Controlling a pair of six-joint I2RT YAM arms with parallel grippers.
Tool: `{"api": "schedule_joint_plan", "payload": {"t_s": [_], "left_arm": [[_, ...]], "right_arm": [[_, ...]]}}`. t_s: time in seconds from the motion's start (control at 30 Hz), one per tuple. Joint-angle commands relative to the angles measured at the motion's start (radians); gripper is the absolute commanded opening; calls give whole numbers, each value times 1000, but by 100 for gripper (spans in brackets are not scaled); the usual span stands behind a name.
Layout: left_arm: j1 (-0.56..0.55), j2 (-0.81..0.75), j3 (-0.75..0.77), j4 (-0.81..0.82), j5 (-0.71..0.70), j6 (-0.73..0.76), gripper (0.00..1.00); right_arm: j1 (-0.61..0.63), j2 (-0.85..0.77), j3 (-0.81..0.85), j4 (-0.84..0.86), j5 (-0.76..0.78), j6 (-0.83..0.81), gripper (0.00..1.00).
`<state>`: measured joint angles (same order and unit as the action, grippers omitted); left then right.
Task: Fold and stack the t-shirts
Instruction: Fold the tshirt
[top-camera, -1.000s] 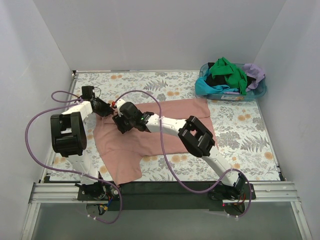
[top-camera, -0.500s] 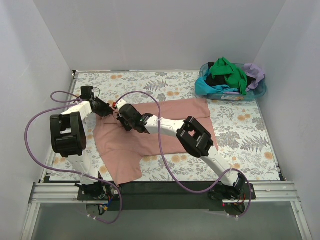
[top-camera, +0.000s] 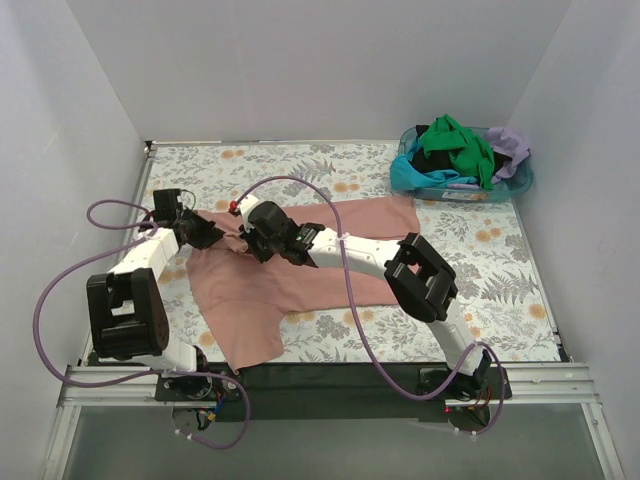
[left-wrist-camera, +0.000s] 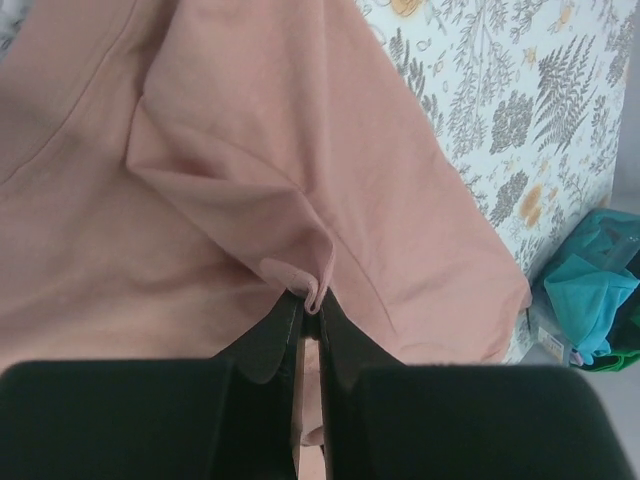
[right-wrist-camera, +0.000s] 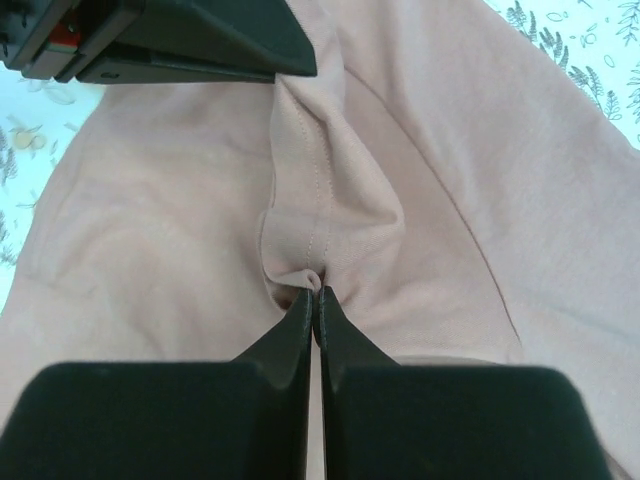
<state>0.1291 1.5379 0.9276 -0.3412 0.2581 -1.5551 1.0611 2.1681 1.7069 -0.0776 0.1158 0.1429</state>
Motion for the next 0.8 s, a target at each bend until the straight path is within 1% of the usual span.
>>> {"api": "schedule_joint_plan", "payload": {"t_s": [0.0, 0.2, 0.4, 0.5, 0.63, 0.73, 0.77], "left_arm": [[7, -71, -65, -41, -36, -13, 0], [6, -159, -160, -62, -40, -19, 0], [6, -252, -223, -111, -49, -36, 0], [6, -303, -268, -157, -49, -68, 0], [6, -384, -345, -170, -77, -102, 0], [6, -401, -351, -182, -89, -108, 0], [4, -401, -352, -180, -89, -106, 0]], "right_arm": [[5, -62, -58, 3, -91, -29, 1], [5, -100, -85, -60, -97, -68, 1], [5, -99, -93, -97, -88, -85, 3], [5, -97, -95, -109, -84, -80, 3], [4, -100, -102, -119, -64, -78, 4], [4, -103, -112, -123, -64, -69, 6], [4, -103, -113, -126, -68, -68, 7]]}}
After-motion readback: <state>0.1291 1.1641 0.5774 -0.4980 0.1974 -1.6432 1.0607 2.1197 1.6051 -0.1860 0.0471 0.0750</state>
